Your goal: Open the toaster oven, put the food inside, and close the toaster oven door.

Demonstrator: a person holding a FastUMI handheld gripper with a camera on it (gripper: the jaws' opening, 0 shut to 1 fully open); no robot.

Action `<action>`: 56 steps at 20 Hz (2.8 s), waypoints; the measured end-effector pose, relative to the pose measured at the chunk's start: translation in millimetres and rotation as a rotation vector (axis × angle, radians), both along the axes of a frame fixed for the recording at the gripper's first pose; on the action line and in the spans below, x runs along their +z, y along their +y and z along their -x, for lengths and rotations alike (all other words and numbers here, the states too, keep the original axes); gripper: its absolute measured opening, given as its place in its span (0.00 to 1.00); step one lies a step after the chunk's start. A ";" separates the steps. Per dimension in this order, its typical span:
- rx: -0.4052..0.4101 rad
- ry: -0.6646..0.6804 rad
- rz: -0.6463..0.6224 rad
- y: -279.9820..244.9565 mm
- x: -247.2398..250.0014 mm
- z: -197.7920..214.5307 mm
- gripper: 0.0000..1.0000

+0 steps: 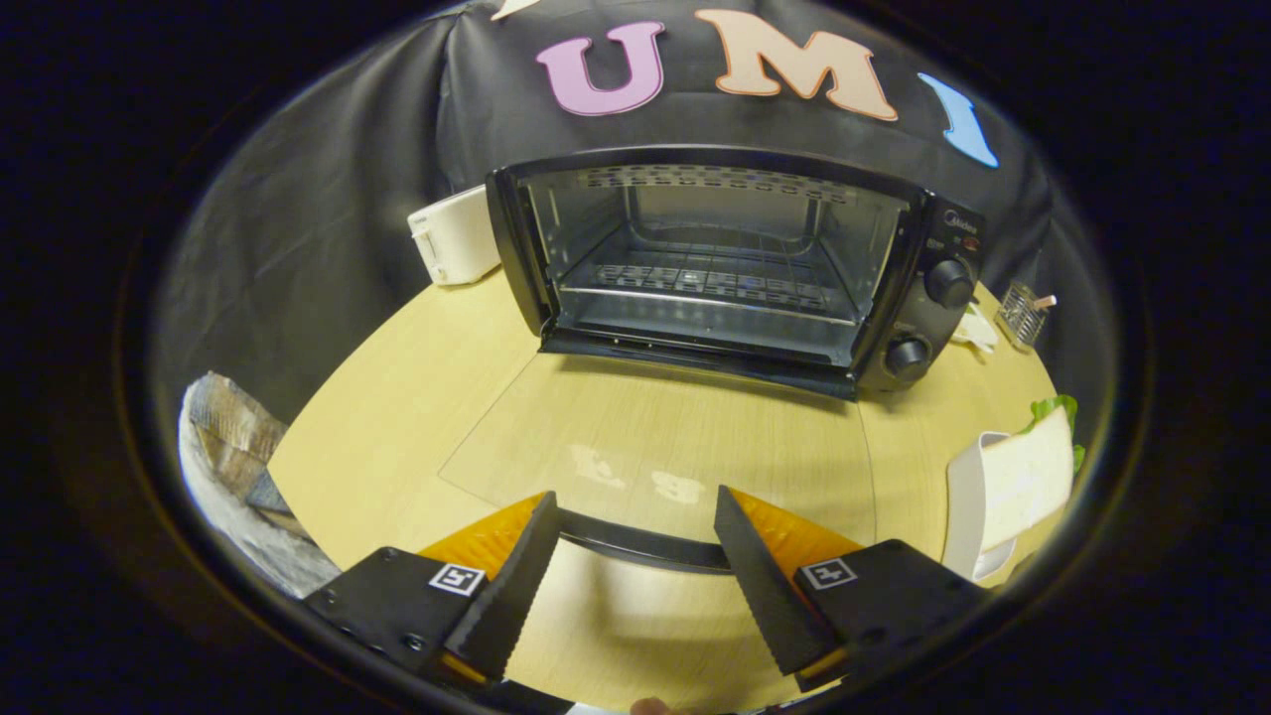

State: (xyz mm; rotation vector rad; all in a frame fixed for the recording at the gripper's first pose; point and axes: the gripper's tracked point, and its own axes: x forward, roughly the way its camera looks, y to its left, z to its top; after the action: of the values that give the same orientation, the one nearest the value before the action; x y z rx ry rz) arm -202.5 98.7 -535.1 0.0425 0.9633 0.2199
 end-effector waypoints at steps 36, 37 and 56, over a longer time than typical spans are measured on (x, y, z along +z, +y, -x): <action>-0.479 -0.325 -0.048 -339.4 95.1 -63.2 0.99; -0.482 -0.287 -0.041 -344.8 78.8 -54.7 0.99; -0.665 0.006 -0.344 -332.1 32.6 -25.4 0.37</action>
State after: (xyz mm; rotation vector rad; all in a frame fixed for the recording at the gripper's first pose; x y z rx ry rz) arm -177.2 -233.4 -502.6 0.6693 0.8604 -0.2321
